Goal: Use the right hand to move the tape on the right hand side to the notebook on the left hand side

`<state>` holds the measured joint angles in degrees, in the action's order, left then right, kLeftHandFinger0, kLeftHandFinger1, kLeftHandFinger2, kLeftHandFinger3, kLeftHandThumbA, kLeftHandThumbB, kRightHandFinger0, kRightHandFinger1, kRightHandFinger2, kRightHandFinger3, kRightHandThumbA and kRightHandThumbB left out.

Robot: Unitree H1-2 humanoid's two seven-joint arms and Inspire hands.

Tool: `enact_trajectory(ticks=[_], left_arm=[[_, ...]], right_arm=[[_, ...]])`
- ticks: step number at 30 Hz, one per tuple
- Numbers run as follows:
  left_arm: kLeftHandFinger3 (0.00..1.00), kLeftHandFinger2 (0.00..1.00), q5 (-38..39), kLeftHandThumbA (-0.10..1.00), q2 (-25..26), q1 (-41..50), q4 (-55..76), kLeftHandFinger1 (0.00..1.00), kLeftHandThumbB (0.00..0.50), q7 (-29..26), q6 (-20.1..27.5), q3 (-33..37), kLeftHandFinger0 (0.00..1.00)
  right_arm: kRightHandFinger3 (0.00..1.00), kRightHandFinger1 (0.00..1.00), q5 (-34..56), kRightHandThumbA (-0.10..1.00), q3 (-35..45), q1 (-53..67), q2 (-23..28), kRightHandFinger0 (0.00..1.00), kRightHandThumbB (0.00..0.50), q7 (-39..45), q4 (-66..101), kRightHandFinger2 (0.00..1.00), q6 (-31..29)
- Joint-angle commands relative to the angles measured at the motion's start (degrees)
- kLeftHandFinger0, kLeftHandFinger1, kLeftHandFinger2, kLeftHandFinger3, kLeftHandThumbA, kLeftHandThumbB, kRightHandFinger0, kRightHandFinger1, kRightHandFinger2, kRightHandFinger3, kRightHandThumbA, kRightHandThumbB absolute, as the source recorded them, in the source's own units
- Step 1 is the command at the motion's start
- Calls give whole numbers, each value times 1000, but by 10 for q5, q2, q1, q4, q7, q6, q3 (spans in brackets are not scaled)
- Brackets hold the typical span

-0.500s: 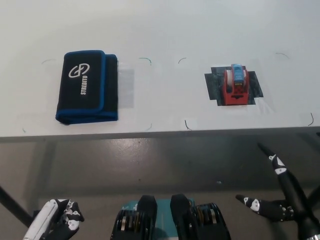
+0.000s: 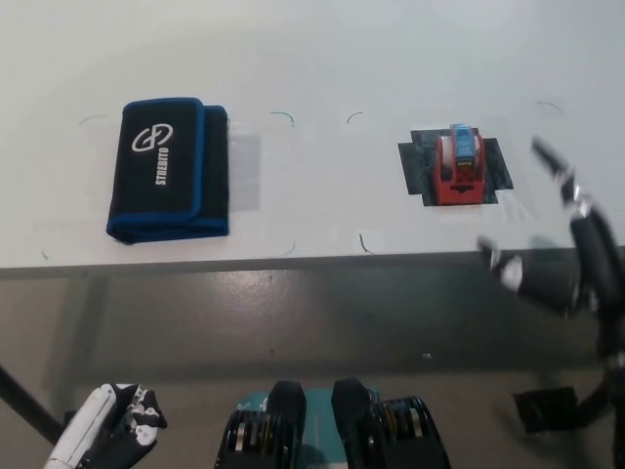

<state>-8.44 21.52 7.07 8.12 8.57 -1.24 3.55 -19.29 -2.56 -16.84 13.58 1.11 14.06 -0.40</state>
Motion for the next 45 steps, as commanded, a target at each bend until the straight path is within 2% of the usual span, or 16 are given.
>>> enact_trajectory(ticks=[1,4,6,8,9,11,16,20,21,25,31,33,34,37,45], left_arm=[[400,218,-8,30,8,2,10,138,72,5,12,-3,157],[407,215,-6,22,7,2,11,138,73,6,6,-4,156],[401,210,-5,17,6,2,10,136,73,6,10,-3,154],[396,200,-5,6,5,2,8,127,72,7,13,-1,142],[396,198,-6,3,6,2,8,126,72,7,13,-1,140],[403,209,-9,35,5,0,10,136,76,6,13,0,148],[403,213,-3,29,4,0,7,136,76,7,14,-2,150],[408,207,-8,39,3,-1,4,130,81,4,20,-2,149],[408,206,-9,37,3,0,7,130,74,4,17,-2,148],[412,209,-10,26,2,-4,5,131,71,3,19,-3,144],[405,206,-7,15,1,-6,3,129,71,3,22,-4,147],[399,200,-5,2,1,-6,3,124,72,4,20,-5,142],[399,202,-3,0,1,-6,3,126,71,5,21,-5,144],[397,201,-3,0,0,-6,4,126,80,4,17,-5,143],[383,206,-1,34,0,-10,4,128,79,6,21,-6,142]], right_arm=[[1000,1000,13,851,17,-72,10,1000,44,13,20,1000,29],[1000,1000,27,850,24,-140,21,1000,39,17,-27,1000,25],[1000,1000,24,913,27,-171,24,1000,64,15,-57,1000,28],[1000,1000,29,915,31,-196,30,1000,71,18,-85,1000,30],[1000,1000,34,875,33,-212,31,1000,71,18,-105,1000,30],[1000,1000,40,834,37,-238,34,1000,98,17,-140,1000,27],[1000,1000,47,860,35,-290,46,1000,153,20,-238,1000,9],[1000,1000,79,841,34,-322,55,1000,142,40,-315,1000,-26],[1000,1000,79,870,32,-331,57,1000,167,39,-342,1000,-36],[1000,1000,105,842,41,-351,52,1000,191,44,-395,1000,-48],[1000,1000,122,864,48,-364,49,1000,215,47,-454,1000,-57],[1000,1000,118,864,45,-361,47,1000,211,43,-463,1000,-60],[1000,1000,117,855,42,-357,46,1000,189,41,-462,1000,-62],[1000,1000,111,878,38,-342,40,1000,190,35,-468,1000,-57],[1000,1000,129,828,36,-323,22,1000,168,44,-537,1000,-95]])
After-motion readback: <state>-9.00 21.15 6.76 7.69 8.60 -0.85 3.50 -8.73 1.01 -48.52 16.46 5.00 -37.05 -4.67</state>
